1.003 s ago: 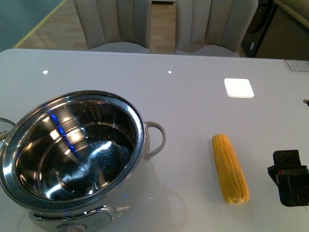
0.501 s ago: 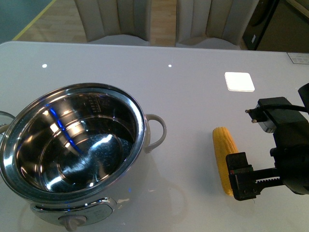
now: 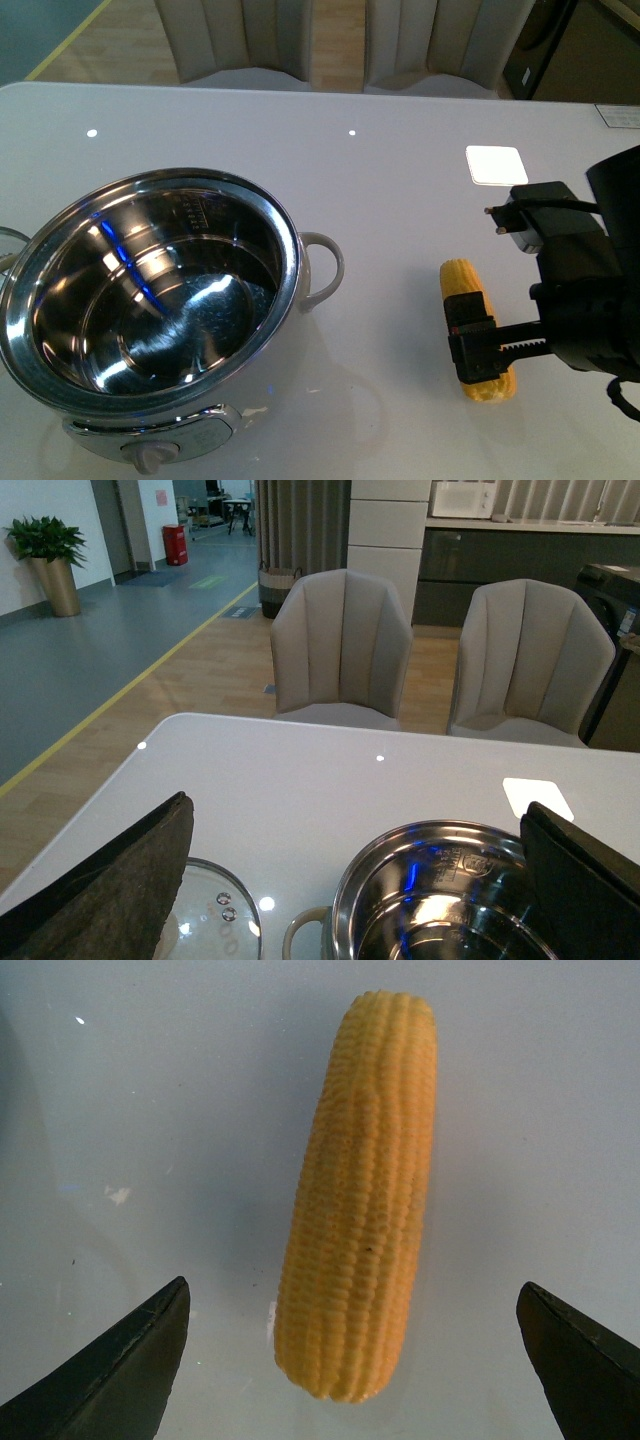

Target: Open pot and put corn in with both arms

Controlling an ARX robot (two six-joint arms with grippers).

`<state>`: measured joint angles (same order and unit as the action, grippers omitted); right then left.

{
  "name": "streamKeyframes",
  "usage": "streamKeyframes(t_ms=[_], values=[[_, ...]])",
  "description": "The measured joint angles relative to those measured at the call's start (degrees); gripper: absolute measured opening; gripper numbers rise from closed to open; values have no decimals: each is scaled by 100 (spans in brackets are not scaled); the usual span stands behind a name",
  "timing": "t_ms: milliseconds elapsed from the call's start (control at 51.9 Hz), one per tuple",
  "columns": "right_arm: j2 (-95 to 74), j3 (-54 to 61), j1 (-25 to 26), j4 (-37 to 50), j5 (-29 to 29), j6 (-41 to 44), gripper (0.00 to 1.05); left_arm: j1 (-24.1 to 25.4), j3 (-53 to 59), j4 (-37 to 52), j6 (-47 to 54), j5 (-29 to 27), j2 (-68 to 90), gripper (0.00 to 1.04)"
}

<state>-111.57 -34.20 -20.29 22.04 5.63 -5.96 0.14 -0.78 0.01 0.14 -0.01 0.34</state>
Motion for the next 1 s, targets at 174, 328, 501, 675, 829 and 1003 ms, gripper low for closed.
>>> streamKeyframes(t_ms=[174, 328, 501, 675, 829, 1003], values=[[-931, -752, -17, -175, 192, -186, 96, -2, 0, 0, 0, 0, 0, 98], [-1362, -1053, -59, -260, 275, -227, 96, 0, 0, 0, 0, 0, 0, 98], [-1683, -1377, -42, -332, 317, -356, 96, -2, 0, 0, 0, 0, 0, 98], [-1928, -1469, -20, -365, 328, -398, 84, -2, 0, 0, 0, 0, 0, 98], [-1965, -1471, -55, -378, 317, -396, 59, 0, 0, 0, 0, 0, 0, 98], [-1921, -1405, -63, -374, 271, -389, 39, -2, 0, 0, 0, 0, 0, 98]])
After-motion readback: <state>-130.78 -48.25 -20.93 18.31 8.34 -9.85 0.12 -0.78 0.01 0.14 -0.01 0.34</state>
